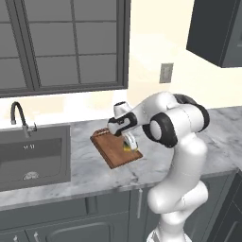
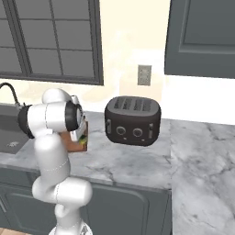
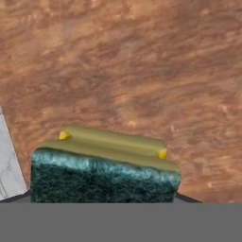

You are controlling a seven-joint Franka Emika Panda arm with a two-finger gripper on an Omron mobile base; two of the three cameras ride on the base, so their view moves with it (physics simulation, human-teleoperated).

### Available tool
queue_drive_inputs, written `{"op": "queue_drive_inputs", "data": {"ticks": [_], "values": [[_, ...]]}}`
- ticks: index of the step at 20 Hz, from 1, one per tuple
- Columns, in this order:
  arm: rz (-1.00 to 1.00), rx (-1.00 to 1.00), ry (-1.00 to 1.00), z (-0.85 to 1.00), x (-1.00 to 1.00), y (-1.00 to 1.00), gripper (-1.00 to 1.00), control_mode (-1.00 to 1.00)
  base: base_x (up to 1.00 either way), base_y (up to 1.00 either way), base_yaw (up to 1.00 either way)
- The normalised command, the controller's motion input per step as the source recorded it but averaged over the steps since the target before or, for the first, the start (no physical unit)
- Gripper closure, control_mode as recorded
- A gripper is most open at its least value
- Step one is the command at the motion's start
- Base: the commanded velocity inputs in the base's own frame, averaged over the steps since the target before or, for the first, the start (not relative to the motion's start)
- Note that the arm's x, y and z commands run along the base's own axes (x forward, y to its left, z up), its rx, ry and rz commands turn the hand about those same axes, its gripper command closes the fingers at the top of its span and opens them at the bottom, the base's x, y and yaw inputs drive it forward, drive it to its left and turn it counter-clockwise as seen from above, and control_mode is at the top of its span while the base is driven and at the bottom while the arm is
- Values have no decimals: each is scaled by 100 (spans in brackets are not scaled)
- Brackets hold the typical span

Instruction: Pick up the sponge from the counter and clean the cutting board by briefly scrubbing or pressing down on the cutting board. Once finished, release the sponge.

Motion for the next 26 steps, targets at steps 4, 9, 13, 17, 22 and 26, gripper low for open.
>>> {"op": "queue_drive_inputs", "data": {"ticks": [4, 9, 13, 17, 22, 26], "values": [[22, 9, 0, -5, 89, 23, 100, -100, 0, 0, 0], [18, 6, -1, 0, 80, 37, 100, -100, 0, 0, 0], [16, 3, 0, -3, 74, 52, 100, -100, 0, 0, 0], [13, 1, 0, -9, 64, 57, 100, -100, 0, 0, 0], [13, 0, 0, -26, 39, 59, 100, -100, 0, 0, 0], [18, 0, 0, -45, 0, 60, 100, -100, 0, 0, 0]]}}
